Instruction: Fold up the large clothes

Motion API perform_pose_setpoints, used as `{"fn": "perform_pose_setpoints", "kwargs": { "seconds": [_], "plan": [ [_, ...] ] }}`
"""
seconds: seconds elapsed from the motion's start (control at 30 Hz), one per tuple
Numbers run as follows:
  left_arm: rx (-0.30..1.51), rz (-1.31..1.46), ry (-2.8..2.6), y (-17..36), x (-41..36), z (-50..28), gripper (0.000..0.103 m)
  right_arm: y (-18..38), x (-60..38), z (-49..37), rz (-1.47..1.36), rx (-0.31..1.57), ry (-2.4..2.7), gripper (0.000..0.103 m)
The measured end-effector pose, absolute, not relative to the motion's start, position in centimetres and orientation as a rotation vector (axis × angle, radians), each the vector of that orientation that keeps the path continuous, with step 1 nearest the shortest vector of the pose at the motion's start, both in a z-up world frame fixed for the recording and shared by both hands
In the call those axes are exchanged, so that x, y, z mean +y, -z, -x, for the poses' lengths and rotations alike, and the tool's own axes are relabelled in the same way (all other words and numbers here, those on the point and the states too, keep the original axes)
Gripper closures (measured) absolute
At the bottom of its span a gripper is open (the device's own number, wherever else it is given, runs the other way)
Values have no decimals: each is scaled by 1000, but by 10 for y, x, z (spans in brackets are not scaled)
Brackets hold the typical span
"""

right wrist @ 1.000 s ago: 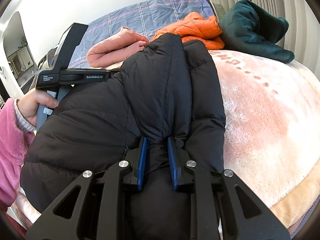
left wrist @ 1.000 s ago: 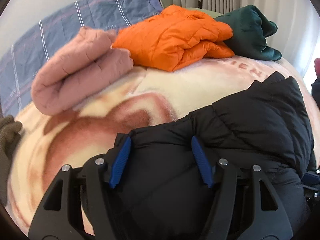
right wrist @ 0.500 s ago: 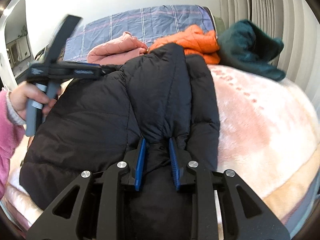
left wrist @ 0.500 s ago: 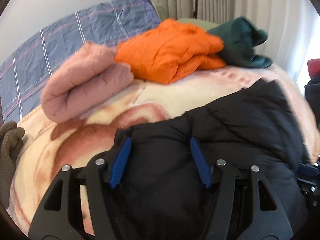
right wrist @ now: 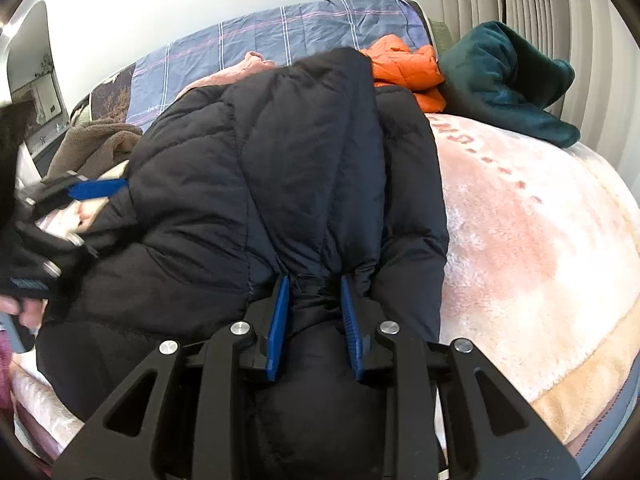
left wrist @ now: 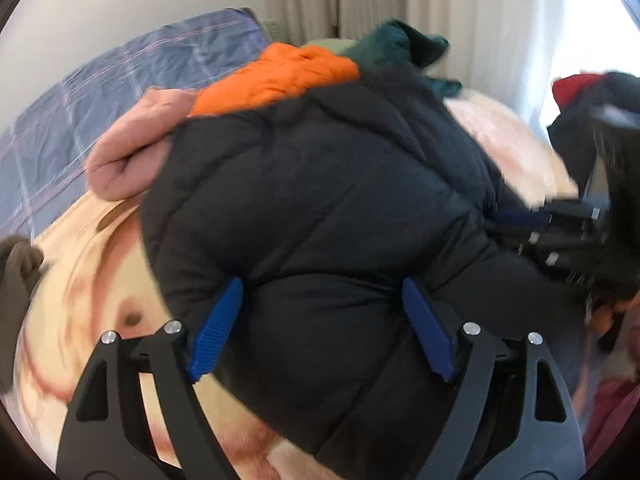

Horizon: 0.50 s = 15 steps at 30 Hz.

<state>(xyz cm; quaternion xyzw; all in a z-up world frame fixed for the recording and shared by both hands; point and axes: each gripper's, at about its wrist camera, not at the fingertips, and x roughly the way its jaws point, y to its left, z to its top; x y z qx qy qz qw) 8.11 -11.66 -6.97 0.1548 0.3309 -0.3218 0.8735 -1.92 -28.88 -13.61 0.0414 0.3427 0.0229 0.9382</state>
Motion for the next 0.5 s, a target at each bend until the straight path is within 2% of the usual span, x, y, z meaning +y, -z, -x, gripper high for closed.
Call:
{"fn": "perform_pose_setpoints", "kwargs": {
  "seconds": [0.1, 0.2, 0.37, 0.5],
  "plan": [
    [638, -295, 651, 51, -104, -55, 20, 135, -292, 18, -98, 702, -56, 76],
    [624, -313, 685, 45, -92, -14, 15, 137, -293, 22, -131, 698, -66, 75],
    [662, -441, 729, 65, -86, 47, 9, 139, -293, 22, -145, 687, -74, 74],
    [686, -482, 645, 91, -100, 46, 9, 139, -293, 25, -153, 681, -81, 74]
  ]
}}
